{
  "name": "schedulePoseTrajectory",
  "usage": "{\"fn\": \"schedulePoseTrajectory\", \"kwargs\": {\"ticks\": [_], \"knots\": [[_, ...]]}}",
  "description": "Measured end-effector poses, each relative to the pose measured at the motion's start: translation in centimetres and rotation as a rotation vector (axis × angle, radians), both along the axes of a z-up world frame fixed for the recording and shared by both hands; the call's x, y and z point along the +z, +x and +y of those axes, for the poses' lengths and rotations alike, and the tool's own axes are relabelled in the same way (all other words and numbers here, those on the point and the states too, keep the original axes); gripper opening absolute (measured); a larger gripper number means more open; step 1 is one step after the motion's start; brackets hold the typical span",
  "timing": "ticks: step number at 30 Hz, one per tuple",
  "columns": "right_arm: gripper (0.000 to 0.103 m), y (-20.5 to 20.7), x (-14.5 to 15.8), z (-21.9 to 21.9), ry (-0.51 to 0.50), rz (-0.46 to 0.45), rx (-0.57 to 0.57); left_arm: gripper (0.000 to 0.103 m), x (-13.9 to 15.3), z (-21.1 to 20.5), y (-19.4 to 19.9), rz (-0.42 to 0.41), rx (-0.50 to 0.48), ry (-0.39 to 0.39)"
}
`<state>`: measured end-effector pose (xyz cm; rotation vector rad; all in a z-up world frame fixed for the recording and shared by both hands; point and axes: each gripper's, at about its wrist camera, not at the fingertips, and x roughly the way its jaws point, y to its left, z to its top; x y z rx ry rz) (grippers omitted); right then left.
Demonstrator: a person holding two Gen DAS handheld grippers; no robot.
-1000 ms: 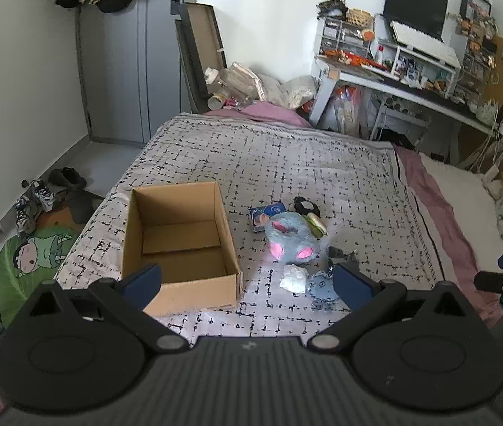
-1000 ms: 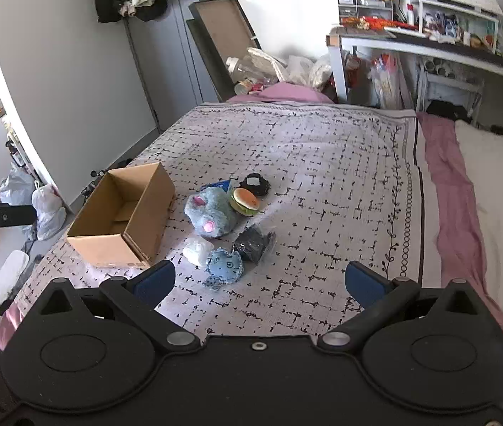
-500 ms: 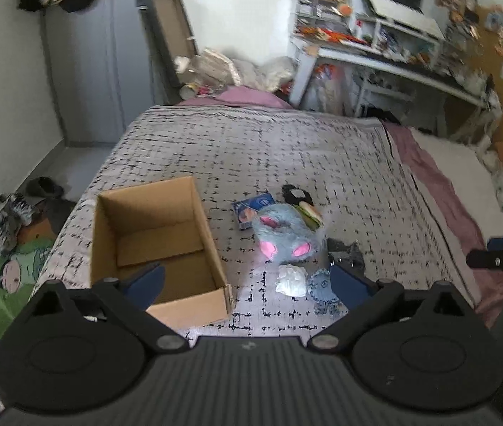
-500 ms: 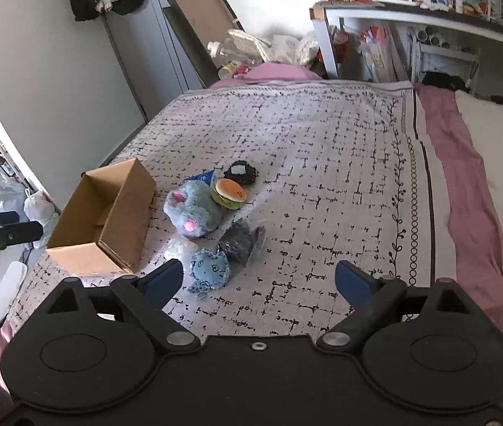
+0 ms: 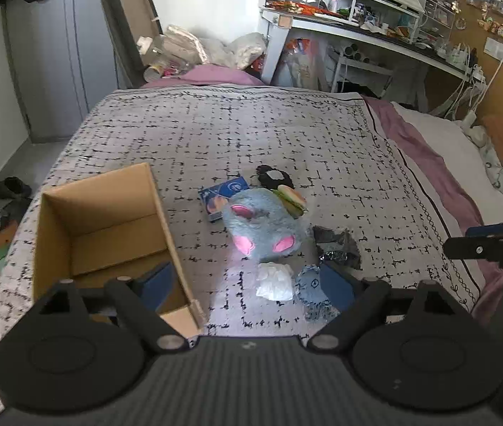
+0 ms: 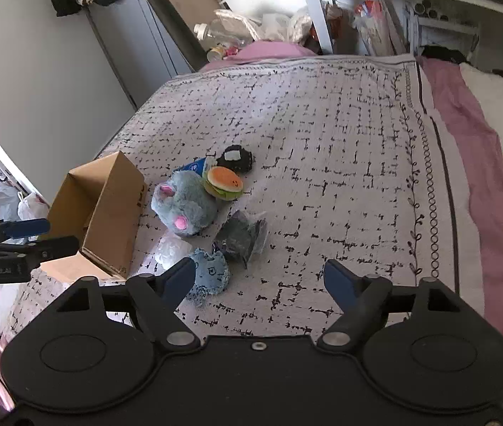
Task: Organize soft objects
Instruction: 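Move both grippers toward the white bag and blue plush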
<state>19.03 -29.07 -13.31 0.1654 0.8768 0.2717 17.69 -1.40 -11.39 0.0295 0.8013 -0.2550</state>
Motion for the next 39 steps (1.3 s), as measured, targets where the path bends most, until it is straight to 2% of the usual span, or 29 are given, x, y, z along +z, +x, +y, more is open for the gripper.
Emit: {"fn": "schedulePoseTrajectory", "kwargs": {"ticks": [13,22,24,27,32,39], "knots": [[0.063,2.0,-3.0,2.5,0.014,0.082,0.029,0.071,-3.5,-1.2,3.2,0.042,-0.054,-0.017],[0.049,3.7,-5.2,3.7,0.017,0.149,0.050,0.069,-6.2,-2.3,4.8,0.089,-0.088,-0.024],[0.041,4.0,-5.7,4.0,0.022,0.167,0.057,0.069,-6.8,-2.8,5.2,0.098,-0.092,-0.010],[0.038,4.4,-6.5,4.5,0.026,0.188,0.067,0.069,-7.6,-3.5,5.8,0.121,-0.104,-0.006],[0.038,5.2,-7.5,5.0,0.031,0.208,0.074,0.069,-8.7,-5.3,6.3,0.108,-0.120,0.099],[0.038,6.3,-8.8,5.2,0.046,0.221,0.082,0.067,-10.1,-6.4,7.2,0.152,-0.137,0.123]]}}
